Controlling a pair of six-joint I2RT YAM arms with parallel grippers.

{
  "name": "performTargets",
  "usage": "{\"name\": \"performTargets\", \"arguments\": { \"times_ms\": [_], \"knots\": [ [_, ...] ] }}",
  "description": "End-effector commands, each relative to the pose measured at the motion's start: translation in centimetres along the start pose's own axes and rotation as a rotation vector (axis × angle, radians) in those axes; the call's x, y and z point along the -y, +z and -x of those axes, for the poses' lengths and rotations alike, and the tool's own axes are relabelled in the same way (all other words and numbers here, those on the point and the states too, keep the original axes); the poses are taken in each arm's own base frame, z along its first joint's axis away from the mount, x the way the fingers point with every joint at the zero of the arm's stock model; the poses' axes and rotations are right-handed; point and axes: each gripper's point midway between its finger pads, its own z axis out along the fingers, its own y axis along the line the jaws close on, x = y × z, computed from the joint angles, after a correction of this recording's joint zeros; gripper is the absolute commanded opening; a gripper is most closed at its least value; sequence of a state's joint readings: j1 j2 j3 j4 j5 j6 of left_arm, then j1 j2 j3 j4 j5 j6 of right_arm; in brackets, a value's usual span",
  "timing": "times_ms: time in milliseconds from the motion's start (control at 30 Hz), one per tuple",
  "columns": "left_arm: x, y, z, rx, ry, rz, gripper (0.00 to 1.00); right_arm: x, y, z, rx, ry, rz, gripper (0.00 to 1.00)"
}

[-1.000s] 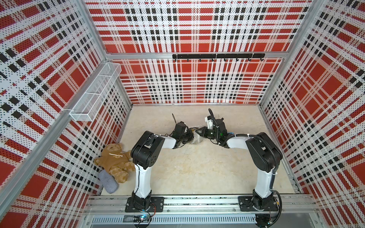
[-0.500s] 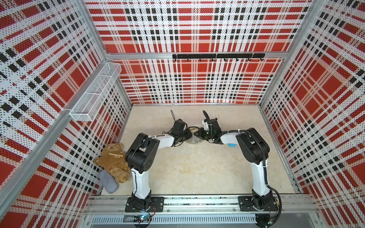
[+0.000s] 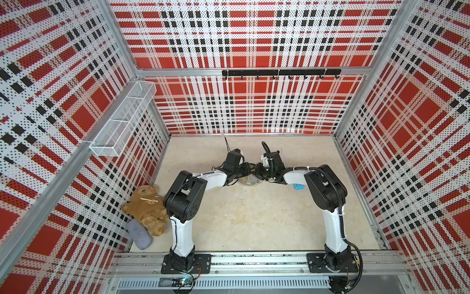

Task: Wrap dinner plates in bubble wrap
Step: Wrap the plate in the bubble wrap.

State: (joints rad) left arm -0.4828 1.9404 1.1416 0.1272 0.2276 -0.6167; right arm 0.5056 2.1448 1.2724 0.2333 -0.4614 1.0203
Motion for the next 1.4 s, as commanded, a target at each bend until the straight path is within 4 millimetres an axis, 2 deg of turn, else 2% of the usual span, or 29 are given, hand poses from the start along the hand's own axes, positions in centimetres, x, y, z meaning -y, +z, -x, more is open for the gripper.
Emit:
{"name": "performTargets", "arguments": {
  "times_ms": [0, 167, 267, 467, 533, 600, 700, 833, 1033, 1167, 1233, 1300, 1367],
  "knots": [
    [-0.3, -0.3, -1.6, -0.033, 0.020, 0.004, 0.09, -1.4, 0.6, 1.0, 0.032, 0.024, 0.043, 0.47],
    [-0.6, -2.1, -1.2, 0.023, -0.007, -0.025, 0.13, -2.1, 0.7, 1.7, 0.050, 0.029, 0.063, 0.60],
    [0.4, -2.5, -1.4, 0.032, 0.008, -0.092, 0.17, -2.4, 0.8, 1.7, 0.045, 0.024, 0.070, 0.63],
    [1.8, 0.2, -2.8, -0.032, 0.065, -0.135, 0.14, -3.0, 0.8, 1.7, 0.030, 0.044, 0.091, 0.73],
    [1.5, 1.0, -2.4, -0.028, 0.059, -0.126, 0.14, -2.9, 0.7, 1.9, 0.038, 0.055, 0.083, 0.76],
    [1.0, 1.4, -1.5, -0.006, 0.046, -0.112, 0.14, -2.6, 0.7, 1.8, 0.042, 0.068, 0.072, 0.89],
    [0.6, 1.8, -0.4, 0.015, 0.033, -0.117, 0.14, -2.1, 0.9, 1.7, 0.040, 0.087, 0.065, 0.97],
    [-0.7, 2.6, -0.8, 0.012, 0.028, -0.080, 0.13, -1.8, 0.9, 1.9, 0.057, 0.104, 0.060, 0.99],
    [-2.4, 3.7, -1.3, 0.011, -0.032, -0.054, 0.13, -2.0, -0.6, 2.8, 0.129, 0.086, 0.032, 1.00],
    [-3.4, 4.7, -2.3, -0.020, -0.049, -0.027, 0.13, -3.0, -1.7, 3.4, 0.155, 0.051, 0.036, 1.00],
    [-4.2, 4.9, -2.7, -0.030, -0.050, 0.014, 0.11, -3.9, -2.7, 3.9, 0.182, 0.020, 0.045, 1.00],
    [-5.0, 4.9, -3.1, -0.036, -0.049, 0.050, 0.11, -4.9, -4.7, 5.1, 0.223, -0.019, 0.054, 1.00],
    [-5.7, 4.8, -3.4, -0.041, -0.048, 0.072, 0.10, -5.1, -6.8, 6.4, 0.261, -0.066, 0.033, 1.00]
  ]
}}
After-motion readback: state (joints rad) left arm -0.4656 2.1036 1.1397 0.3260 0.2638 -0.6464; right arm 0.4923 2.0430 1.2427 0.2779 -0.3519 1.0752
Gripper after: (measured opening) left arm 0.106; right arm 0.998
